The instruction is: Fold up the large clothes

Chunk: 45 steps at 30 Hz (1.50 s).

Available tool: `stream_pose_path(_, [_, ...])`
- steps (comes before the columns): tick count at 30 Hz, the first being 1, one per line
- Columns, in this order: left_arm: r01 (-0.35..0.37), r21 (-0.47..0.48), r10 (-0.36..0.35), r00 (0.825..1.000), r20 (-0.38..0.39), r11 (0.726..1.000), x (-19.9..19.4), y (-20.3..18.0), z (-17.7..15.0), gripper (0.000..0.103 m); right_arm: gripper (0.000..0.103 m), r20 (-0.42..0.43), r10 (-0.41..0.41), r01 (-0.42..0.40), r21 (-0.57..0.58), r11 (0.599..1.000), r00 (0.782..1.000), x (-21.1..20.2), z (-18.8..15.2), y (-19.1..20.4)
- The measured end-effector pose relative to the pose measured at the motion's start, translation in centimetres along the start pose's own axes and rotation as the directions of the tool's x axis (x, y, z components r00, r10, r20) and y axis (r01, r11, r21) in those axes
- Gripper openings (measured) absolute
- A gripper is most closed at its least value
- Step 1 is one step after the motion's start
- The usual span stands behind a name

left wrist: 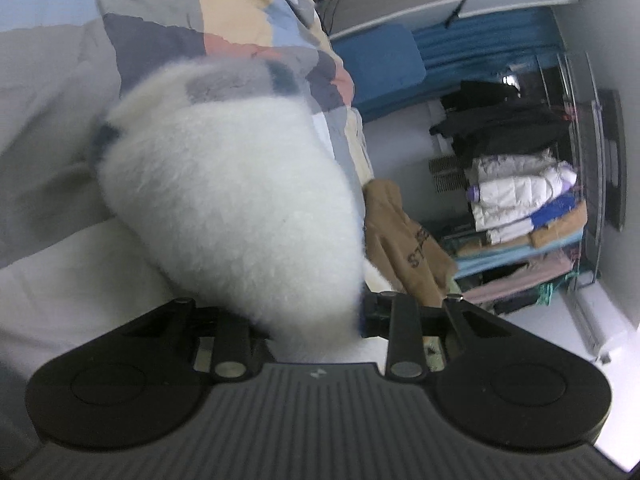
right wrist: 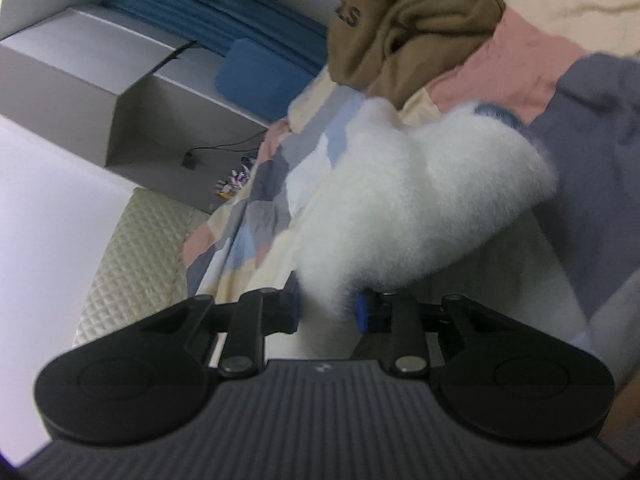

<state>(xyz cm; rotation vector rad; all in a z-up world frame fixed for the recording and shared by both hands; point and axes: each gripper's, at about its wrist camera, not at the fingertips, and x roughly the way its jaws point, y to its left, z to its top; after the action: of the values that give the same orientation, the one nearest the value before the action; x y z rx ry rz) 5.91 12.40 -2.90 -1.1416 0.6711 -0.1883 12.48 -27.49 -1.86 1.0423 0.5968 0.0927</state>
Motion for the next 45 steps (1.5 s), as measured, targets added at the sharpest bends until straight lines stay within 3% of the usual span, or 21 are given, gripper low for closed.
stream_pose_path(2, [-0.016,0.023,0.016,1.000,-0.013,1.000,-0.1,0.0,-0.4,0.038,0.030,-0.003,-0.011,0.011,-0.018,1.000,1.000,-0.1,-0.1,-0.2])
stream_pose_path(5, [-0.034,0.026,0.035,0.998,-0.057,0.999,0.9,-0.1,-0.6,0.054,0.037,-0.032,-0.044,0.044,0.002,0.999,0.999,0.8,0.1,-1.0])
stream_pose_path(6, [-0.028,0.025,0.030,0.997,-0.076,0.999,1.0,-0.1,-0.6,0.062,0.043,-0.045,-0.049,0.049,0.017,0.999,0.998,1.0,0.2,-1.3])
stream_pose_path(7, [-0.024,0.020,0.025,0.996,-0.089,1.000,1.1,0.1,-0.5,0.066,0.052,-0.055,-0.043,0.044,0.027,0.999,0.998,0.9,0.3,-1.5])
stream_pose_path(9, [-0.009,0.014,0.010,0.995,-0.095,1.000,0.9,0.2,-0.5,0.071,0.059,-0.058,-0.009,0.011,0.027,1.000,0.998,0.5,0.2,-1.3])
stream_pose_path(14, [0.015,0.050,-0.012,0.998,-0.062,0.999,0.3,-0.8,0.3,0.071,0.059,-0.027,0.066,-0.067,-0.038,0.997,0.997,-0.7,0.4,0.1])
stream_pose_path(21, [0.050,0.169,-0.050,0.999,-0.004,0.984,1.2,-4.6,1.9,0.073,0.059,0.024,0.148,-0.143,-0.138,0.980,0.989,-0.3,3.2,2.8])
stream_pose_path(26, [0.049,0.240,-0.054,0.998,0.017,0.969,5.1,-6.6,4.1,0.075,0.059,0.004,0.116,-0.112,-0.231,0.966,0.993,3.1,6.0,4.7])
stream_pose_path(33, [-0.043,0.351,0.043,0.999,0.009,0.936,13.2,-7.5,7.1,0.075,0.058,-0.041,-0.002,-0.012,-0.336,0.942,0.999,9.8,8.7,5.4])
stream_pose_path(40, [-0.026,0.424,0.025,1.000,0.009,0.905,19.9,-5.3,10.2,0.075,0.055,-0.036,-0.057,0.038,-0.399,0.916,0.998,15.7,9.7,3.7])
stream_pose_path(45, [-0.006,0.422,0.006,1.000,0.002,0.906,23.2,-3.7,12.0,0.075,0.055,-0.036,-0.086,0.057,-0.485,0.873,0.996,18.3,9.7,2.9])
